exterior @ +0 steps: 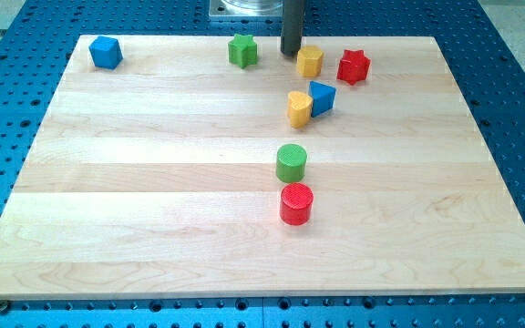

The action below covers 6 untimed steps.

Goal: Slide the red star above the hexagon

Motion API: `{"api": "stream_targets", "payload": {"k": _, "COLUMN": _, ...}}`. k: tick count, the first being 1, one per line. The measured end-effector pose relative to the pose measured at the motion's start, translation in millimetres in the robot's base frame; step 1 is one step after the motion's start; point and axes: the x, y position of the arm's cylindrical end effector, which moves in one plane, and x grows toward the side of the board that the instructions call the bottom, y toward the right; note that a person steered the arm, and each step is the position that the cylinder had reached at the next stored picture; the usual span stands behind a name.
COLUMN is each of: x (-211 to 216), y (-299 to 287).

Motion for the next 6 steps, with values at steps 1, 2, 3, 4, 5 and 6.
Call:
{"api": "stream_targets", "payload": {"k": 1, "x": 27.5, "y": 23.4}}
{"api": "stream_targets", "payload": {"k": 2, "x": 50.8, "y": 28.6}}
{"api": "stream_targets", "payload": {"k": 3, "x": 100.3, "y": 28.7}}
{"api": "stream_targets", "payload": {"k": 4, "x": 53.7, "y": -14.8}}
{"api": "stream_targets", "payload": {"k": 5, "x": 27.6, "y": 23.2}}
{"api": "stream_targets", "payload": {"k": 6, "x": 13.8, "y": 100.3}}
